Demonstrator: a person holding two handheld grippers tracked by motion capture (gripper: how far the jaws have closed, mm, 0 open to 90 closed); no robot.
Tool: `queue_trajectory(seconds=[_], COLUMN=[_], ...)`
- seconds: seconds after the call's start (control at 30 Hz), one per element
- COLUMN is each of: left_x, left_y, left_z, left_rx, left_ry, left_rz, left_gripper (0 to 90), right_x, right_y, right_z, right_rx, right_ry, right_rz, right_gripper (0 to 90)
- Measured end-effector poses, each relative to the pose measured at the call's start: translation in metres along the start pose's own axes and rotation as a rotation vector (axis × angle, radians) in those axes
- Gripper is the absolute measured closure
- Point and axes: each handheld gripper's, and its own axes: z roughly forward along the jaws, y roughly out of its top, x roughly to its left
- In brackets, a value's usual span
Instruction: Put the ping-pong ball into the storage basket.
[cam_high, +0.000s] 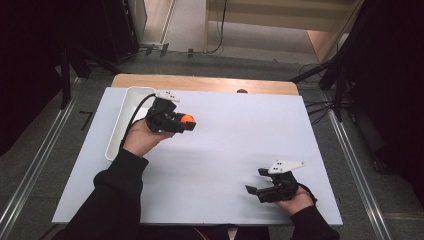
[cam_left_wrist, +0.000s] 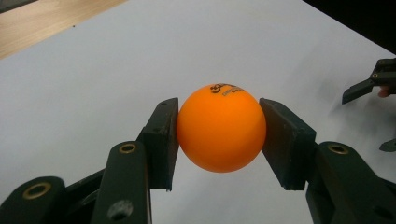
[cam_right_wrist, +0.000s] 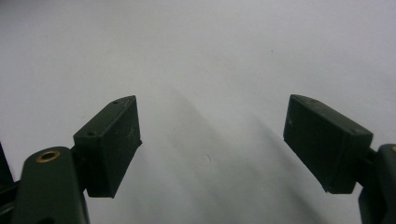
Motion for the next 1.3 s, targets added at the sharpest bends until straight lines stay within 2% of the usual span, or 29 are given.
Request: queue_trajectory(seconds=[0.43, 0.73, 1.3], left_x=[0.015, 0.023, 0.039], left_y=[-0.005, -0.009, -0.014], left_z=[-0.010, -0.014, -0.027], left_rx=[-0.009, -0.006, -0.016], left_ry=[0.041, 0.081, 0.124], left_rz=[-0.027, -0.028, -0.059], left_gripper=[50.1, 50.1, 50.1], right_x=[0.000, 0.000, 0.000], right_y=[0.000, 0.000, 0.000], right_z=[-0.001, -0.001, 0.000], right_rx=[0.002, 0.001, 0.002], right_ry=[-0.003, -0.001, -0.004], right_rz=[0.001, 0.003, -0.001], right_gripper=[17.7, 17.6, 17.7])
